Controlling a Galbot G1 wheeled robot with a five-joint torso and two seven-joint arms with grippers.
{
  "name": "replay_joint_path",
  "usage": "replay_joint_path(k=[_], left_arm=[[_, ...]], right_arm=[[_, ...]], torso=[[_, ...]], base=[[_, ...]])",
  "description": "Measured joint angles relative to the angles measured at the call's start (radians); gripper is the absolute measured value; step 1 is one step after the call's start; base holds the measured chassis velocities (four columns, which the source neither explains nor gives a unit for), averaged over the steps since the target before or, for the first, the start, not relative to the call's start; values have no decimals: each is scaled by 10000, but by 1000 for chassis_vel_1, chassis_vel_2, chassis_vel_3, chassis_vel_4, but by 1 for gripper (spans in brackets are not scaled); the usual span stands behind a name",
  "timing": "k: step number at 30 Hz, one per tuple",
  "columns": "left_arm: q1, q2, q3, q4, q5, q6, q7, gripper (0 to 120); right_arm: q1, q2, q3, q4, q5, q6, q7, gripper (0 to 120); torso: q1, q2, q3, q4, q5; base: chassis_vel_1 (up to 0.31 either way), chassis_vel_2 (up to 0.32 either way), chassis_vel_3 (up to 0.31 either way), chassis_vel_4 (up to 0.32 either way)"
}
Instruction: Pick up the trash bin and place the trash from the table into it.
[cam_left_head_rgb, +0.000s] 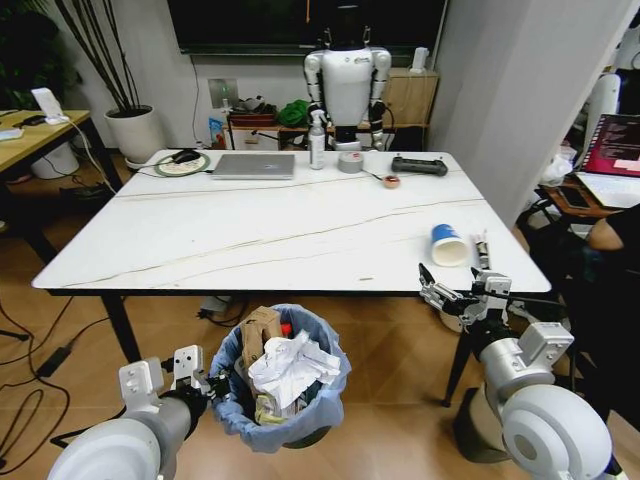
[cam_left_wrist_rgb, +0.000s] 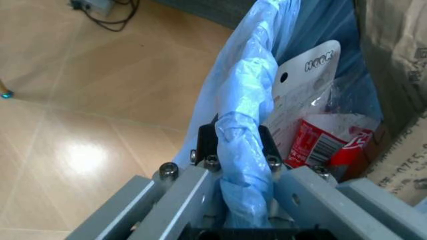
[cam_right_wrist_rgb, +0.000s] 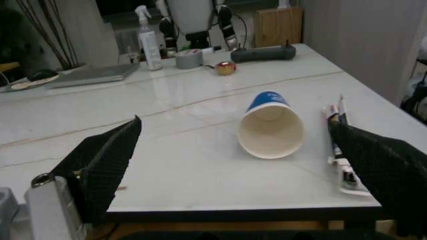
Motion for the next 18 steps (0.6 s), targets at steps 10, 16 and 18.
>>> replay_joint_path(k=[10,16,18], left_arm=[[20,65,11,0,-23,0,-28,0],[2,45,39,0,-17,0,-54,0],[-31,41,56,0,-17,0,-54,0]], right_arm=[[2140,-1166,-468,-1962,812,-408,669,100],[3362,-1577,-1133,-3240,1266,-653,722,100],[3567,-1580,-1324,-3591,1278,-667,721,100]], torso=[[0,-1,1,-3,2],[2,-1,1,8,-4],[2,-1,0,6,-6]], base=[[-133,-157,128,125],[59,62,-30,-40],[23,36,-10,-13]])
